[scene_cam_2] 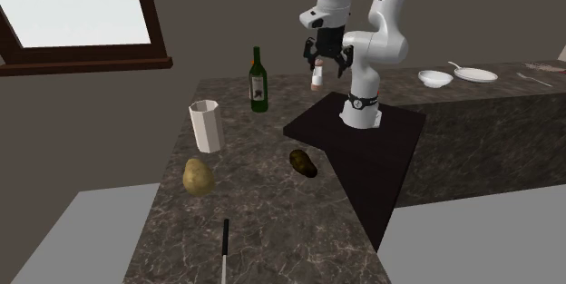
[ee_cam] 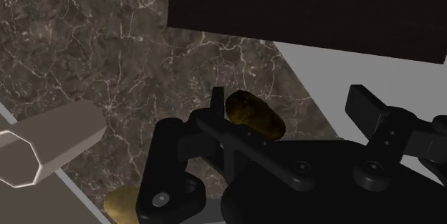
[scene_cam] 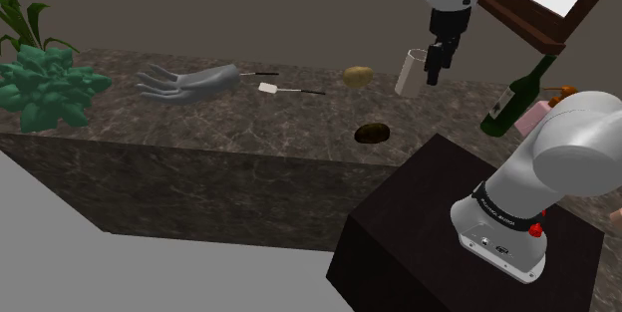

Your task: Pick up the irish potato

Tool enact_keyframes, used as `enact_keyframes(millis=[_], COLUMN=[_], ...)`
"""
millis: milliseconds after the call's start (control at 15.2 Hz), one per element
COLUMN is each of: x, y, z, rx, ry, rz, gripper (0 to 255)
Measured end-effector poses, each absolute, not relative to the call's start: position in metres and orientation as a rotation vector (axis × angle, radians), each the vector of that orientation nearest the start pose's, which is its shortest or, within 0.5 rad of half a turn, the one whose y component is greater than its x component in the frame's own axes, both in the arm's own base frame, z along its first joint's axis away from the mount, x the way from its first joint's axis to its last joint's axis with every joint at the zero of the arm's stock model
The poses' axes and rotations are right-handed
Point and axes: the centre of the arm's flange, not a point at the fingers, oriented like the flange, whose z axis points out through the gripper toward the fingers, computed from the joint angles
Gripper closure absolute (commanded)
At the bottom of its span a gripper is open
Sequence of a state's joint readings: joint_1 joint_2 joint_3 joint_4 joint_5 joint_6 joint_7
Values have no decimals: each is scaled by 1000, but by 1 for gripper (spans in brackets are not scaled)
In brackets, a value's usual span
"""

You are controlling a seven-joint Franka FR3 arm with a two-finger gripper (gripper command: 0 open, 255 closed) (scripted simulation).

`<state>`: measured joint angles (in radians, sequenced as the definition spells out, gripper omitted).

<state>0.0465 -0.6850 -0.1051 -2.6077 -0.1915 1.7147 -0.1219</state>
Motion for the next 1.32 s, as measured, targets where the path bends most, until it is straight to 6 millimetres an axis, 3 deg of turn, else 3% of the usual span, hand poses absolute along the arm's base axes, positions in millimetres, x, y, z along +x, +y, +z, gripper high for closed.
enact_keyframes(millis=[792, 1320], x=[356, 388], y=[-55, -54], z=[304, 212], rx=[-3208, -3166], ry=[-697, -998], rz=[305, 266], gripper=[0, 0])
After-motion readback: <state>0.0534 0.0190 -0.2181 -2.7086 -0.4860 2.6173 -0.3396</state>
